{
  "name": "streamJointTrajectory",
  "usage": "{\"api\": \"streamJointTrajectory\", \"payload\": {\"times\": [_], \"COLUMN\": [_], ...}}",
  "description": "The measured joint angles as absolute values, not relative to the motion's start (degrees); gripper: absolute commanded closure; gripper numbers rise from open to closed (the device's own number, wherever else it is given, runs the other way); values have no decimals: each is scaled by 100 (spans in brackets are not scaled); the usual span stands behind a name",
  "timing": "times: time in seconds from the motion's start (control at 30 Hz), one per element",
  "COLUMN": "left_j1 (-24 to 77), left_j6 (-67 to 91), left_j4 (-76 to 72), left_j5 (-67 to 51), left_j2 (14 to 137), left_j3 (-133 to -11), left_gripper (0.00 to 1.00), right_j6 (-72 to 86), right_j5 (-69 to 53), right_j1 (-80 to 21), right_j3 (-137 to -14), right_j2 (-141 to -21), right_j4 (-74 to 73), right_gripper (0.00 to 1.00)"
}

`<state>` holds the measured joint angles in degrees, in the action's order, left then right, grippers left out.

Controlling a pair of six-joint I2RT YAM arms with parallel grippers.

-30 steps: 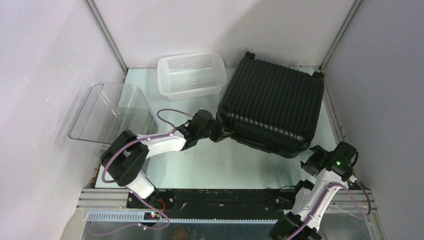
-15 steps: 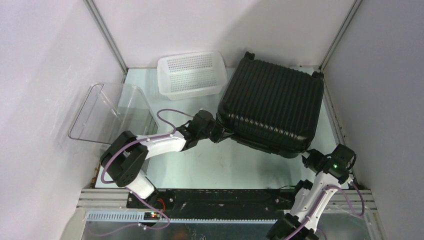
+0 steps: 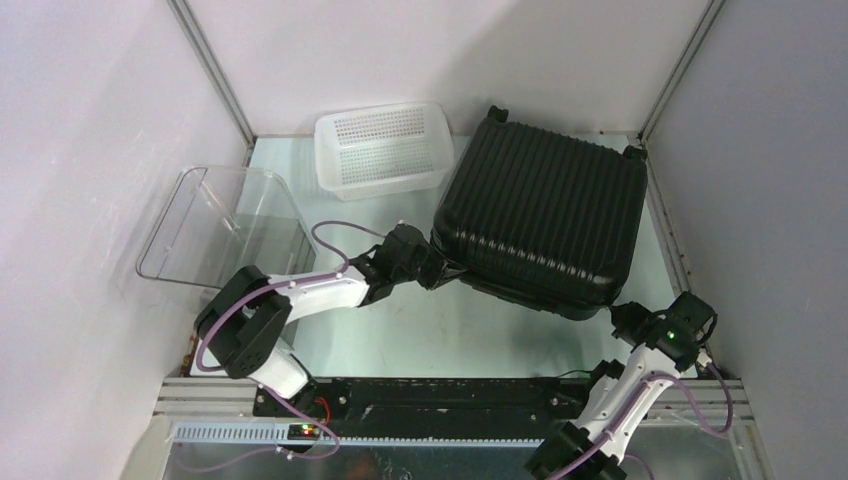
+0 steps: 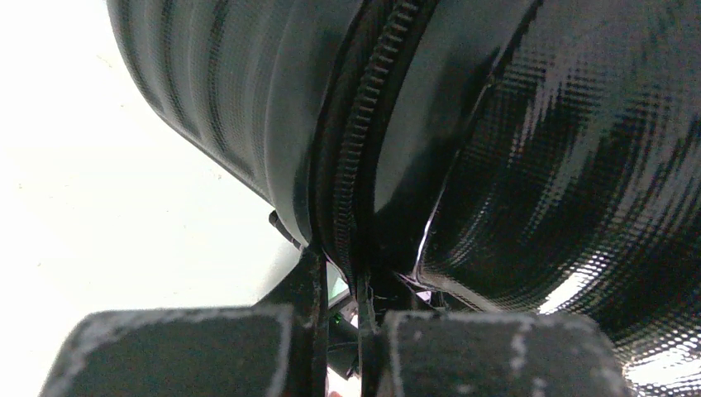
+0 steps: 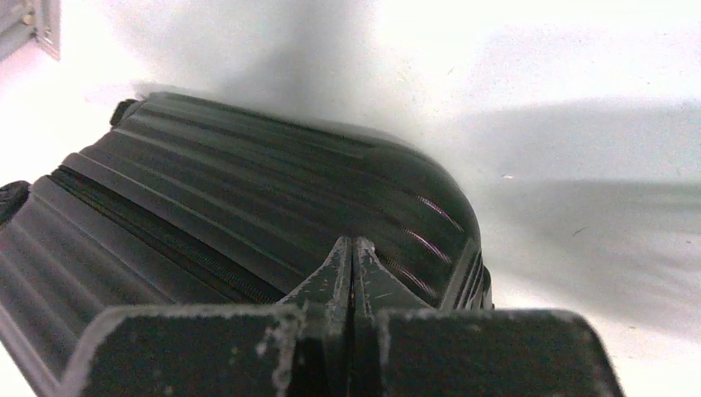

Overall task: Open, take out, and arrange the luggage
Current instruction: Grab the zipper of the luggage.

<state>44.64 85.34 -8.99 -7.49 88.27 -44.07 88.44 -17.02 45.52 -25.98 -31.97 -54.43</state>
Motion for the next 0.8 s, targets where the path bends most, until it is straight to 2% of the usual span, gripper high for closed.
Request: {"api": "streamJointTrajectory", "payload": {"times": [0.13,0.27,0.37,0.6,0.8], "left_j1": [4488,4491,4493,4493,4493], "left_j6": [8543,8547,8545,8545,8525], "left_j4": [-908,-908,-908,-910,-908], "left_j5": [-749,-746,-744,-749,-751], "left_j2": [8709,8696,8696,8696,8696], "left_j3": [-4292,-4283,-4283,-4283,-4283], "left_gripper": [100,100,100,100,100], "right_j6": [8519,7981,7642,7328,7334], "right_j5": [-1793,-1824,-1826,-1986,-2283], "right_j1": [4580,4716,4912,5109,5118], "right_j3": [-2613,-2897,-3127,-3260,-3378], "right_j2": [-3511,-4206,-4475,-4477,-4528], "right_j4": [-5540,-5931,-6189,-6534,-6667], "right_gripper": [60,51,39,37,32]}}
